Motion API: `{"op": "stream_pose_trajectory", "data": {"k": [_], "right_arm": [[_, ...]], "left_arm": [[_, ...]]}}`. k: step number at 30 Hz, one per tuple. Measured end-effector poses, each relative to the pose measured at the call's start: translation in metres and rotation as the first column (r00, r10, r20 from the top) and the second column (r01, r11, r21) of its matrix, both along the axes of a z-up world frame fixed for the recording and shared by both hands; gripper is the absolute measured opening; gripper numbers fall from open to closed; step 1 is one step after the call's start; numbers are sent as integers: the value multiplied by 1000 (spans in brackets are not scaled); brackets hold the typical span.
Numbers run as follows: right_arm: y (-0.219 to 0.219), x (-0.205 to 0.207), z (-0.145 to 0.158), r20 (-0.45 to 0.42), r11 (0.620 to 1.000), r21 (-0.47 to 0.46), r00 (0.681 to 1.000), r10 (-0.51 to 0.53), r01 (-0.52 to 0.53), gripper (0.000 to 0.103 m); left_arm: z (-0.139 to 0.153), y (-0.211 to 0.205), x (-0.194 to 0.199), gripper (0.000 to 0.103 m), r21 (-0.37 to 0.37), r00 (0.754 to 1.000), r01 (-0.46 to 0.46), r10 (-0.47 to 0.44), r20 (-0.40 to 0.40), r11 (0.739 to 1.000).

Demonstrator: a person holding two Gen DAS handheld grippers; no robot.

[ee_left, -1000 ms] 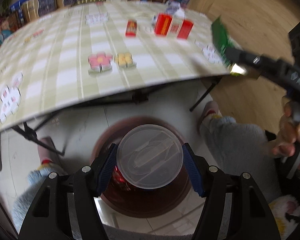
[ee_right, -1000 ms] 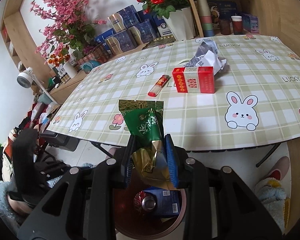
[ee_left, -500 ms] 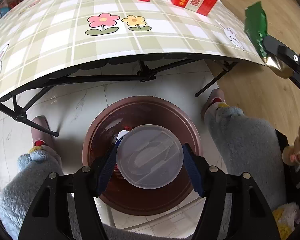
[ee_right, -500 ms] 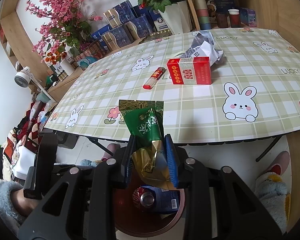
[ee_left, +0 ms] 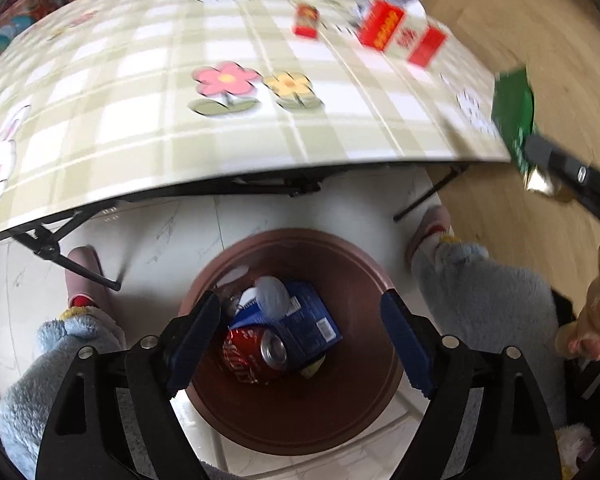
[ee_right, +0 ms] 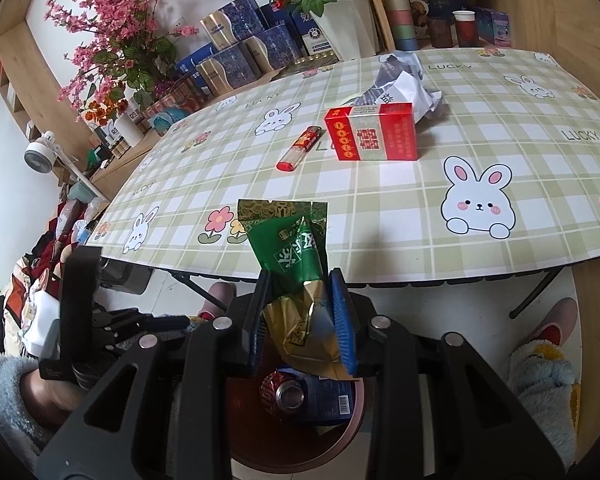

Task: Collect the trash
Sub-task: 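Drop the lid into the bin with the left gripper while the right drops the wrapper in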

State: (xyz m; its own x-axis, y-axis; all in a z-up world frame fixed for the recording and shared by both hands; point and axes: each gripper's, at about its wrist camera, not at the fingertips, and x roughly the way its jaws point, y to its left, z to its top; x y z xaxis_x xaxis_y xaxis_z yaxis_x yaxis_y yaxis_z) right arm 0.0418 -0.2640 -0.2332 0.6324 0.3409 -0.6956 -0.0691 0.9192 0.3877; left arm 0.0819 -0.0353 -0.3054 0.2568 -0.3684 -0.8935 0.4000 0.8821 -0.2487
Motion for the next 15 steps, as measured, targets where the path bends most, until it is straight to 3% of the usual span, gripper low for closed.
{"op": "stream_pose_trajectory", "data": {"k": [6,15], "right_arm": [[8,-2,1,-3,1000,-11,1000,20,-20,32],[28,-5,-9,-61,997,-33,996,67,-69,32]], "left_arm": [[36,27,-6,90,-71,985,-111,119,125,991],[76,59,-30,96,-95,917,-220,239,320,971]]}}
